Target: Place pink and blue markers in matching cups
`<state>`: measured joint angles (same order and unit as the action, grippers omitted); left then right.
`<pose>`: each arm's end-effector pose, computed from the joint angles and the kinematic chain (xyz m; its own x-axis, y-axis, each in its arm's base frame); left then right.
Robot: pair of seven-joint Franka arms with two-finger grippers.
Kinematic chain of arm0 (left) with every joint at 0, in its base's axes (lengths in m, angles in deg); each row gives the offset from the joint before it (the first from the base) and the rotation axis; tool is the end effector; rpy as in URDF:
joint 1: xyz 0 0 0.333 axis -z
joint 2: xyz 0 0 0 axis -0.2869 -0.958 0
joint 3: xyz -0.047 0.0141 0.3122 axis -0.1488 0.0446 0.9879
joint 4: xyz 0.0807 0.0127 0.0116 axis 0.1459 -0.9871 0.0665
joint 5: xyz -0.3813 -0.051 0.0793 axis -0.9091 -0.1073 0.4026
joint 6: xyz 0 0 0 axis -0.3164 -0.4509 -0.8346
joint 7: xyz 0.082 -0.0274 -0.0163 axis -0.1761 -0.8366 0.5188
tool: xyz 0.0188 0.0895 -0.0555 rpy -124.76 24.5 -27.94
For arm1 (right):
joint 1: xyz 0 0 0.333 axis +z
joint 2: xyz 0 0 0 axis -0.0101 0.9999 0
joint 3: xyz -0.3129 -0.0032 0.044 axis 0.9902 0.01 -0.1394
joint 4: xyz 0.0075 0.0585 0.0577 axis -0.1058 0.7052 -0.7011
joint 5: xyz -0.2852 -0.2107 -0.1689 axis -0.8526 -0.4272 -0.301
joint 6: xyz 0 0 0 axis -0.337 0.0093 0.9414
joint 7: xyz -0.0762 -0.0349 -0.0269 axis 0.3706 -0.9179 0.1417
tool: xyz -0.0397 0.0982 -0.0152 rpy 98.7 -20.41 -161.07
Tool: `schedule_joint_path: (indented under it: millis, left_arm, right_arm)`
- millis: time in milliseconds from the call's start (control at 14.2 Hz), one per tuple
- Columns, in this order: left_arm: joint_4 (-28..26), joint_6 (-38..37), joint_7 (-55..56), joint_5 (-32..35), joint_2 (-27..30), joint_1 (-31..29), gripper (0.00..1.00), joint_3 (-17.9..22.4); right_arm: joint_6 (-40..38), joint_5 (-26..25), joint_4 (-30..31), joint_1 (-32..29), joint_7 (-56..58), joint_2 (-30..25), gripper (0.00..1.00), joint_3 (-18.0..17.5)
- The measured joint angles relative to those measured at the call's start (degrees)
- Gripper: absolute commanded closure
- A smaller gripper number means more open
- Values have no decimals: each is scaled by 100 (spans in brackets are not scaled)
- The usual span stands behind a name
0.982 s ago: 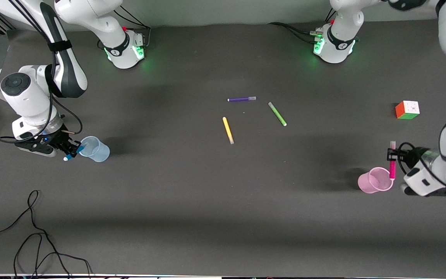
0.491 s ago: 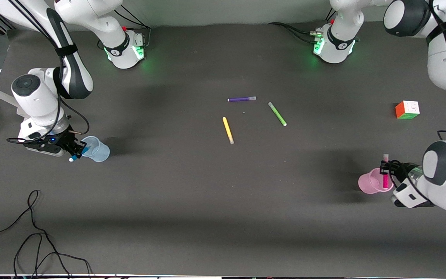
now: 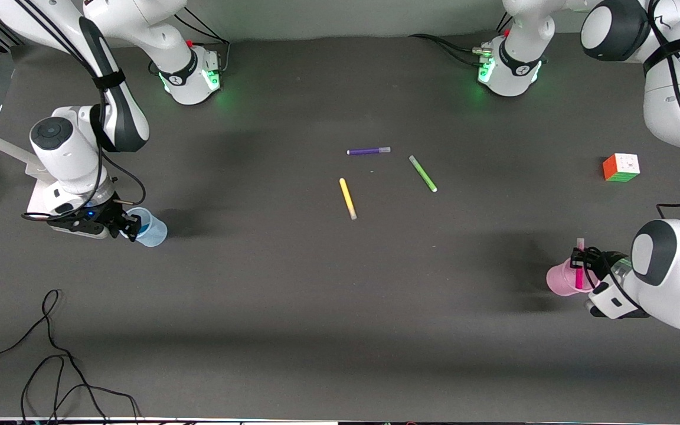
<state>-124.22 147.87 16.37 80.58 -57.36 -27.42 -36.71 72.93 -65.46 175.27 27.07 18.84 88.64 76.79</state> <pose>0.6988 0.0499 0.2666 0.8787 -0.0093 -0.4774 -0.0222 -0.9995 -0.0213 0.5154 -0.0261 0.2942 0.9386 -0.1655 0.3026 -0.2035 -0.9741 0.0984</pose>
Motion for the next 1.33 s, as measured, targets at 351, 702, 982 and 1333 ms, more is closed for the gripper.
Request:
schedule_joint_path:
  millis: [351, 702, 982, 1333]
  left_arm:
    - [271, -132, -82, 1, 310, -26, 0, 0]
    - [-3, -217, -325, -296, 1806, -94, 0, -1]
    - [-1114, 307, -348, -489, 3029, -164, 0, -2]
    - [-2536, 880, -347, -722, 4346, 54, 0, 75]
  right_arm:
    - [-750, 0, -350, 5, 0, -51, 0, 2]
    - [-3101, 391, -1726, 170, -2, -199, 0, -51]
    - [-4919, 1195, -3082, 258, 473, -218, 0, -65]
    - [-6542, 1560, -4383, 245, 1228, -328, 0, 73]
